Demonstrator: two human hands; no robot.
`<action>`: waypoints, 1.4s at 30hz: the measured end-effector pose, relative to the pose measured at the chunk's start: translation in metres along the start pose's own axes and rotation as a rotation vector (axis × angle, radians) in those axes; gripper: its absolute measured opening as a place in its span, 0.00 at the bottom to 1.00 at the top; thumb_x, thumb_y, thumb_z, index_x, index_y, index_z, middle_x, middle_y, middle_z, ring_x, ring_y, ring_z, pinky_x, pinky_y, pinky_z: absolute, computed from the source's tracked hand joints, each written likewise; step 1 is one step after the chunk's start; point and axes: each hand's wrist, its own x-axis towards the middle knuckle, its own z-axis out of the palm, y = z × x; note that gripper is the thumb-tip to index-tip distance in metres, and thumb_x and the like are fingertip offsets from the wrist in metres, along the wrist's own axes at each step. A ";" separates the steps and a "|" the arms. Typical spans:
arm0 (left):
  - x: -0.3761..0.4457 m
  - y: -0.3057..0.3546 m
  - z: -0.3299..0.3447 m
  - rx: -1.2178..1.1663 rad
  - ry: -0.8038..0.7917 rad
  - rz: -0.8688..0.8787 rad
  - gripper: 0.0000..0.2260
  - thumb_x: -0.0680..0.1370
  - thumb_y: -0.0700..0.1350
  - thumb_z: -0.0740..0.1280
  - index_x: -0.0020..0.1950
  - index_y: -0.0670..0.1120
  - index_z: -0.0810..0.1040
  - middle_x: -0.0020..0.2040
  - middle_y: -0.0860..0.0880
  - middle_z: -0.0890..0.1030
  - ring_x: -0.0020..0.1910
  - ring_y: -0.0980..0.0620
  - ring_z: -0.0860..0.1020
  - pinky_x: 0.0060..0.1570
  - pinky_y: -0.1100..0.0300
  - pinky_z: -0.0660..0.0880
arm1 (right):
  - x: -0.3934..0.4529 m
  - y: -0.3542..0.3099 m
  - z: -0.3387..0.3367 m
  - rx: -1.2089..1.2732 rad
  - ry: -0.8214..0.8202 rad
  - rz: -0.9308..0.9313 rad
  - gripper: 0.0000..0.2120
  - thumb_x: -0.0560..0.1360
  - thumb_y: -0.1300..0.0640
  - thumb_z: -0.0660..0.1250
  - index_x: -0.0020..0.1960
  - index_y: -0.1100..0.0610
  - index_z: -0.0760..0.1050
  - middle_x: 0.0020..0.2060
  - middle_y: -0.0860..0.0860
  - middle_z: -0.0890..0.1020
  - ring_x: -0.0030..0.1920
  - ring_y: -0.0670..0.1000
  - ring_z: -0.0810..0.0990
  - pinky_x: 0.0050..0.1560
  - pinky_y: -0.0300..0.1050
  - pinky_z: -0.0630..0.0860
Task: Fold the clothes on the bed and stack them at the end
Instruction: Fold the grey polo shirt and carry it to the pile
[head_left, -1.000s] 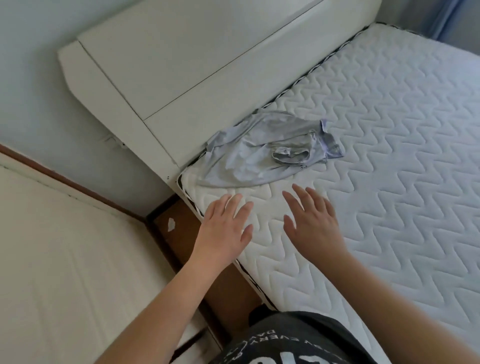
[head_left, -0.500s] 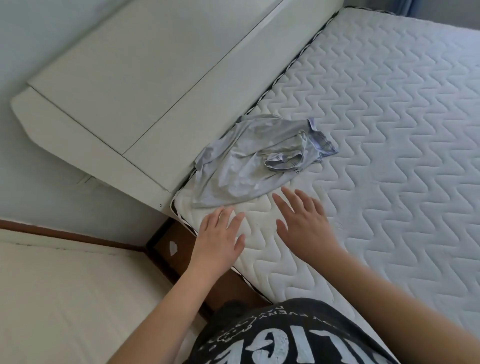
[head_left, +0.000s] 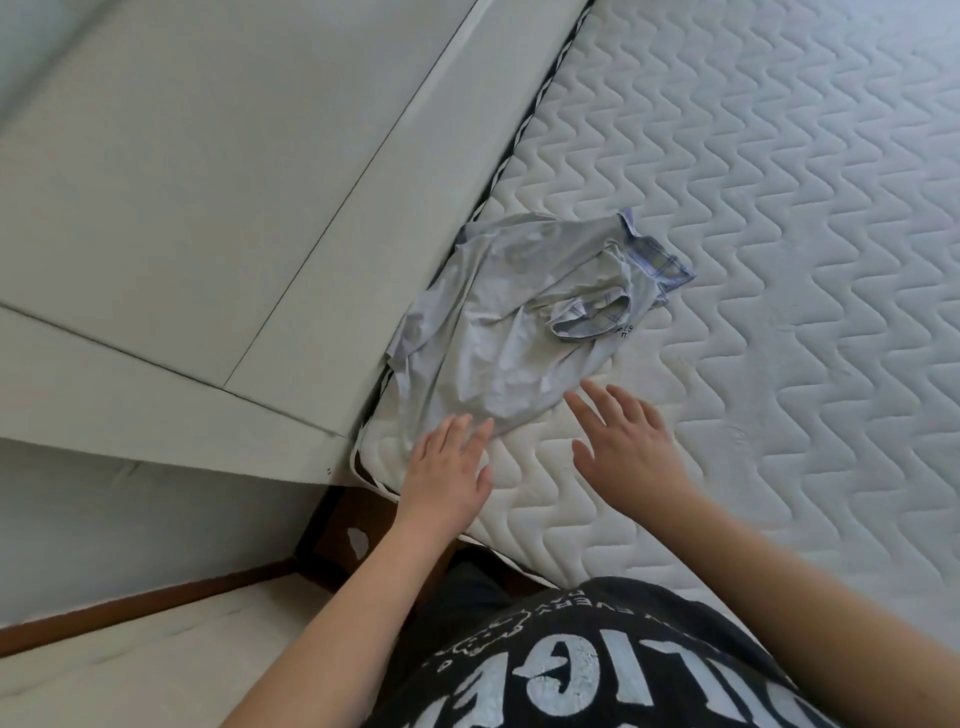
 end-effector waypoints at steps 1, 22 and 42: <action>0.008 -0.020 0.003 0.000 -0.029 0.011 0.27 0.80 0.54 0.56 0.79 0.53 0.57 0.77 0.48 0.62 0.77 0.48 0.57 0.72 0.51 0.57 | 0.011 -0.013 0.006 0.008 -0.015 0.025 0.29 0.80 0.46 0.55 0.79 0.49 0.56 0.78 0.50 0.59 0.76 0.55 0.58 0.74 0.52 0.54; 0.120 -0.200 0.138 -0.458 -0.544 -0.279 0.30 0.81 0.49 0.62 0.80 0.45 0.56 0.77 0.42 0.63 0.74 0.43 0.64 0.72 0.50 0.64 | 0.118 -0.125 0.118 0.013 -0.401 0.127 0.31 0.81 0.49 0.55 0.80 0.52 0.48 0.79 0.51 0.51 0.76 0.56 0.55 0.73 0.53 0.56; 0.152 -0.122 0.124 -1.260 -0.571 -0.518 0.06 0.81 0.44 0.67 0.43 0.48 0.78 0.40 0.50 0.77 0.41 0.55 0.74 0.41 0.63 0.69 | 0.118 -0.107 0.140 0.900 -0.368 0.606 0.25 0.81 0.47 0.58 0.77 0.49 0.60 0.73 0.48 0.67 0.69 0.52 0.70 0.66 0.46 0.65</action>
